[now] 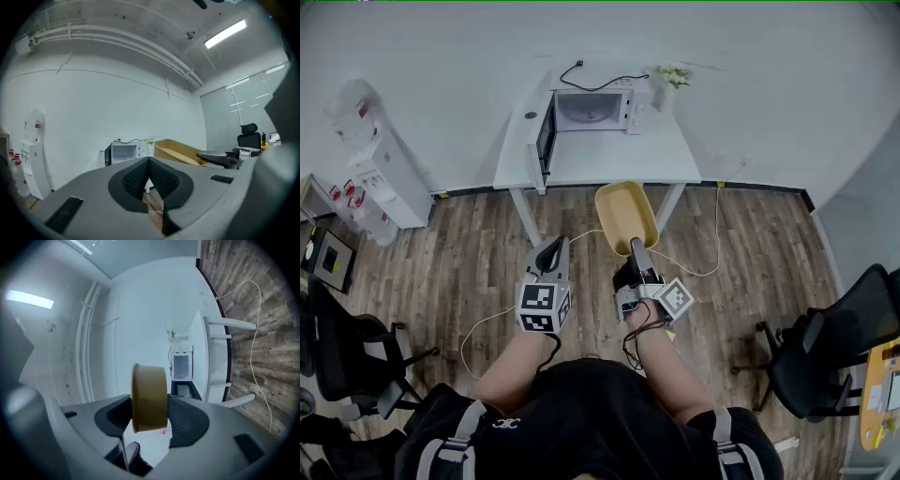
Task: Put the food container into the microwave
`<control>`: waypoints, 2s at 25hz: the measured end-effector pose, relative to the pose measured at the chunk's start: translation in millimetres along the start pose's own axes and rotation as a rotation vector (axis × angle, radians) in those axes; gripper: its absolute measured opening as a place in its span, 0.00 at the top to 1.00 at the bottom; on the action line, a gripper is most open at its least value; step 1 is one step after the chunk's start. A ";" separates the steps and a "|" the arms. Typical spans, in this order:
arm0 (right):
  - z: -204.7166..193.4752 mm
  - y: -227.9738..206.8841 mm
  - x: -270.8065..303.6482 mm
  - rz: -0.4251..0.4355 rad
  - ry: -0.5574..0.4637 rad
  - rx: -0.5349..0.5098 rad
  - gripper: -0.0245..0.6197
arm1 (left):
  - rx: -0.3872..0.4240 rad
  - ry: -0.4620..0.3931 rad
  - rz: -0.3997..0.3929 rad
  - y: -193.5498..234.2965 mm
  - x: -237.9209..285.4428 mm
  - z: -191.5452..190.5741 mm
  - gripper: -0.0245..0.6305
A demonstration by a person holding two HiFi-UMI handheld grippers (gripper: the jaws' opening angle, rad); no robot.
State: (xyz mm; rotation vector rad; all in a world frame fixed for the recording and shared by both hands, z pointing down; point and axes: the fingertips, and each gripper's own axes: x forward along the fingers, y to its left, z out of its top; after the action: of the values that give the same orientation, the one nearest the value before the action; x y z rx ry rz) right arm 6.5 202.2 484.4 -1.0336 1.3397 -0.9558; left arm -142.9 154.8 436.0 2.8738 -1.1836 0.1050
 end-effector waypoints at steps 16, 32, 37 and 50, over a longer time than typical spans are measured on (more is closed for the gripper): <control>-23.4 -8.1 -2.6 0.009 -0.041 0.023 0.61 | -0.008 0.010 -0.005 23.6 -16.0 -16.8 0.96; 9.6 -40.1 73.8 0.026 -0.059 0.040 0.61 | 0.024 -0.001 0.017 67.3 50.7 -13.8 0.96; 36.4 -68.7 126.8 0.010 -0.045 0.053 0.61 | 0.019 0.000 0.032 85.3 109.9 -16.3 0.96; 129.1 -133.5 299.0 -0.038 -0.003 0.054 0.61 | 0.001 0.038 0.056 131.1 302.8 -12.0 0.96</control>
State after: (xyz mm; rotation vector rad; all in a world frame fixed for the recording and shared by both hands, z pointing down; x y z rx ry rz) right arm 147.5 -118.0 522.6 -1.0220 1.2893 -1.0129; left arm -21.5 -150.2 471.0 2.8266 -1.2575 0.1608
